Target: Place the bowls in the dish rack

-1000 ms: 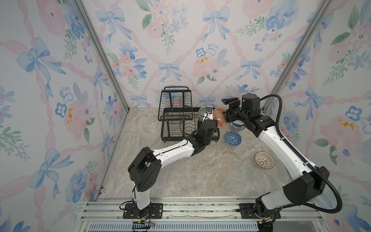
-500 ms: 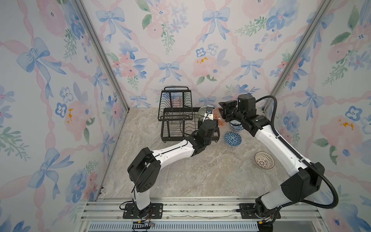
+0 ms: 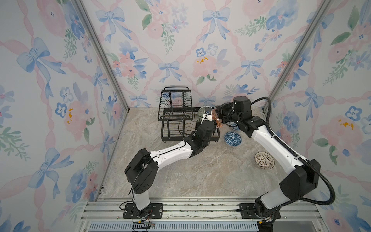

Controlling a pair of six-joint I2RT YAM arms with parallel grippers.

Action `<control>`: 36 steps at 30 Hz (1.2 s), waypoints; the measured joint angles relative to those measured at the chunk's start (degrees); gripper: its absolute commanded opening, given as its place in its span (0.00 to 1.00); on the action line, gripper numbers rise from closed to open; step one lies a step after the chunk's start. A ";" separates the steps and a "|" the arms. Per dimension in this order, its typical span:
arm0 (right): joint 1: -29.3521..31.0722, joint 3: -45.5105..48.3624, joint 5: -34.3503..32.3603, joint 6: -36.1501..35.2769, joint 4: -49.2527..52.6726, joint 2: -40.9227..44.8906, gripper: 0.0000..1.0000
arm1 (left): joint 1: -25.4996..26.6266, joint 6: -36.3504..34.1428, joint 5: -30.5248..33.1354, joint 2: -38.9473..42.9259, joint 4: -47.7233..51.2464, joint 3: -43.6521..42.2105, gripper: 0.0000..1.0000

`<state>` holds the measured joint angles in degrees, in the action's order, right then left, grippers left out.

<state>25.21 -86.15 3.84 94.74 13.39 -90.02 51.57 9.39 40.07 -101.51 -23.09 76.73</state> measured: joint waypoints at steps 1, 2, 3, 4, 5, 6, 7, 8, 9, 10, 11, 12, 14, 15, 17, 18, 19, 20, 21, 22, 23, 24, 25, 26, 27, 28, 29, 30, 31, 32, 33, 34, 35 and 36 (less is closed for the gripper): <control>0.11 0.00 0.00 0.28 -0.07 -0.02 0.18 | -0.04 -0.22 0.15 0.11 0.07 -0.22 0.00; 0.28 0.00 0.02 0.48 -0.15 -0.07 0.17 | -0.04 -0.24 0.28 0.13 0.04 -0.46 0.00; 0.44 0.00 0.00 0.66 -0.17 -0.07 0.14 | -0.04 -0.28 0.50 0.22 0.02 -0.68 0.00; 0.63 0.00 0.11 0.92 -0.22 -0.07 0.12 | -0.04 -0.39 0.79 0.24 0.04 -0.92 0.00; 0.79 0.00 0.20 1.09 -0.24 -0.07 0.10 | -0.07 -0.39 0.94 0.24 0.09 -1.03 0.00; 0.98 0.00 0.31 1.42 -0.37 -0.07 0.09 | -0.09 -0.39 1.03 0.24 0.04 -1.20 0.00; 1.14 0.00 0.26 1.70 -0.48 -0.07 0.07 | -0.13 -0.37 1.07 0.24 0.02 -1.31 0.00; 1.18 0.00 0.22 1.81 -0.61 -0.07 0.07 | -0.15 -0.35 1.07 0.28 0.00 -1.36 0.00; 1.20 0.00 0.26 1.92 -0.63 -0.07 0.05 | -0.15 -0.37 1.05 0.35 0.02 -1.42 0.00; 1.20 0.00 0.28 1.92 -0.63 -0.07 0.04 | -0.15 -0.37 1.05 0.44 0.04 -1.46 0.00; 1.20 0.00 0.31 1.92 -0.66 -0.07 0.04 | -0.15 -0.37 1.03 0.55 0.02 -1.53 0.02; 1.20 0.00 0.44 1.92 -0.68 -0.04 0.03 | -0.15 -0.37 1.05 0.66 0.04 -1.64 0.04; 1.27 0.00 0.63 1.92 -0.74 -0.04 0.02 | -0.15 -0.37 1.03 1.01 0.09 -1.92 0.03; 1.42 0.00 0.74 1.92 -0.81 -0.04 0.02 | -0.15 -0.37 1.05 1.29 0.11 -2.19 0.04; 1.64 0.02 0.98 1.95 -0.96 -0.04 0.02 | -0.15 -0.35 1.07 1.99 0.20 -2.82 0.08; 1.81 0.04 1.22 1.95 -1.05 -0.04 0.01 | -0.20 -0.37 1.05 2.38 0.37 -3.19 0.11; 1.92 0.04 1.46 1.86 -1.14 -0.04 0.01 | -0.24 -0.33 1.01 2.89 0.48 -3.63 0.13; 1.97 0.13 1.66 1.70 -1.27 -0.04 0.01 | -0.24 -0.22 0.81 3.30 0.50 -4.04 0.15; 1.97 0.39 1.53 1.44 -1.64 -0.04 0.01 | -0.22 -0.17 0.59 3.85 0.46 -4.44 0.18; 1.92 0.83 1.44 1.31 -1.90 -0.04 0.01 | -0.17 -0.07 0.28 4.55 0.48 -4.76 0.19; 1.86 1.29 1.25 1.22 -2.10 -0.04 0.01 | 0.02 0.11 -0.07 5.11 0.48 -5.01 0.20; 1.84 1.70 1.05 1.22 -2.21 -0.04 0.00 | 0.17 0.28 -0.28 5.84 0.50 -5.35 0.22; 1.86 2.19 0.76 1.03 -2.27 -0.07 0.00 | 0.39 0.70 -0.44 6.58 0.50 -5.73 0.26; 1.84 2.51 0.57 0.94 -2.12 -0.07 0.00 | 0.44 1.11 -0.44 7.19 0.50 -5.97 0.28; 1.79 2.78 0.31 0.79 -1.99 -0.13 0.00 | 0.42 1.44 -0.42 7.85 0.50 -6.19 0.30; 1.73 2.93 0.20 0.63 -1.90 -0.24 0.00 | 0.42 1.70 -0.42 8.61 0.52 -6.38 0.32; 1.70 2.99 0.15 0.59 -1.88 -0.33 0.00 | 0.39 2.01 -0.42 9.09 0.66 -6.49 0.34; 1.62 3.04 0.17 0.52 -1.88 -0.35 0.00 | 0.37 2.43 -0.42 9.64 1.03 -6.56 0.38; 1.57 3.04 0.20 0.42 -1.90 -0.35 0.00 | 0.35 2.89 -0.44 10.08 1.64 -6.58 0.42; 1.51 3.04 0.20 0.42 -1.95 -0.35 0.00 | 0.35 3.41 -0.50 10.54 2.45 -6.60 0.45; 1.40 3.04 0.22 0.42 -2.08 -0.35 0.00 | 0.35 4.07 -0.61 10.93 3.54 -6.60 0.49; 1.31 3.06 0.22 0.42 -2.12 -0.37 0.00 | 0.35 4.61 -0.76 11.32 4.70 -6.62 0.53; 1.16 3.13 0.28 0.42 -2.19 -0.37 0.00 | 0.35 5.16 -0.92 11.61 5.84 -6.62 0.58; 0.98 3.23 0.39 0.42 -2.29 -0.37 0.00 | 0.35 6.10 -0.98 11.87 7.23 -6.62 0.64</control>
<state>26.20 -82.91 4.23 95.15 11.09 -90.39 51.92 15.49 39.09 -89.65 -15.86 70.11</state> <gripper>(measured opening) 0.083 0.555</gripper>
